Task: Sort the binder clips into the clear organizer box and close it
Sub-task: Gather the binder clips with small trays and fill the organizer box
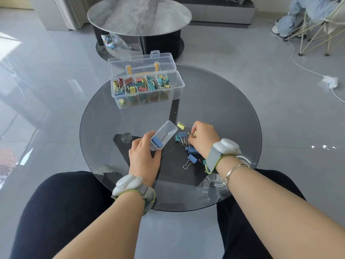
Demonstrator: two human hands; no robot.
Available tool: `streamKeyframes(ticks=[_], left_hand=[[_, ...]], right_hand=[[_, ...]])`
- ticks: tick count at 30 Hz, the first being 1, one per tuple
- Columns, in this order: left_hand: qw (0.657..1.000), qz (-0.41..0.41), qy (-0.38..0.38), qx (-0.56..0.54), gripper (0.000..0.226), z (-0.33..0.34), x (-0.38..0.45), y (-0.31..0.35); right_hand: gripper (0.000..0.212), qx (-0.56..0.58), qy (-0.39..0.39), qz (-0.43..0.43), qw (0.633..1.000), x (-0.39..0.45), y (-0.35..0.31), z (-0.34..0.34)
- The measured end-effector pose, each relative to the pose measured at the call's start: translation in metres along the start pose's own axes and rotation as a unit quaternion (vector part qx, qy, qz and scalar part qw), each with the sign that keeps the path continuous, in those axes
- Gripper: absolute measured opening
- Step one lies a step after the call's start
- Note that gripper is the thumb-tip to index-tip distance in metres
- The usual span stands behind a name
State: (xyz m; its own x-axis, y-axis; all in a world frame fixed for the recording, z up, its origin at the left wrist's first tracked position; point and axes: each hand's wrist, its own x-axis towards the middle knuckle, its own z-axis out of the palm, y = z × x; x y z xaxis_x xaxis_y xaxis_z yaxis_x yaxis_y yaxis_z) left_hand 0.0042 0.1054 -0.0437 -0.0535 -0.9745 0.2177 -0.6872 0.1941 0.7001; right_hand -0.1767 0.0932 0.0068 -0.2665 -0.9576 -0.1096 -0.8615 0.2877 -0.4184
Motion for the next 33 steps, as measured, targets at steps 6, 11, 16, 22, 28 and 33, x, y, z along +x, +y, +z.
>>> streamKeyframes(ticks=[6, 11, 16, 22, 28, 33], left_hand=[[1.000, -0.014, -0.001, -0.001, 0.047, 0.000, 0.000, 0.001], [1.000, -0.002, 0.006, -0.003, 0.043, 0.000, 0.000, 0.001], [1.000, -0.007, 0.005, -0.011, 0.039, -0.001, 0.001, -0.001], [1.000, -0.023, 0.004, -0.016, 0.038, -0.001, 0.001, 0.001], [0.999, -0.026, 0.009, -0.029, 0.035, -0.003, 0.001, 0.004], [0.999, -0.024, 0.014, -0.035, 0.034, -0.002, 0.000, 0.003]], right_hand=[[0.010, 0.255, 0.010, 0.075, 0.964, 0.002, -0.007, -0.007], [0.006, 0.415, 0.005, 0.049, 0.909, 0.000, -0.039, -0.022], [0.018, 0.382, -0.042, 0.022, 0.923, -0.005, -0.061, -0.020], [0.024, 0.372, -0.107, -0.008, 0.922, -0.015, -0.062, -0.021], [0.013, 0.388, 0.055, 0.032, 0.919, -0.013, -0.037, -0.019], [0.076, 0.043, -0.077, -0.027, 0.996, -0.006, -0.007, 0.002]])
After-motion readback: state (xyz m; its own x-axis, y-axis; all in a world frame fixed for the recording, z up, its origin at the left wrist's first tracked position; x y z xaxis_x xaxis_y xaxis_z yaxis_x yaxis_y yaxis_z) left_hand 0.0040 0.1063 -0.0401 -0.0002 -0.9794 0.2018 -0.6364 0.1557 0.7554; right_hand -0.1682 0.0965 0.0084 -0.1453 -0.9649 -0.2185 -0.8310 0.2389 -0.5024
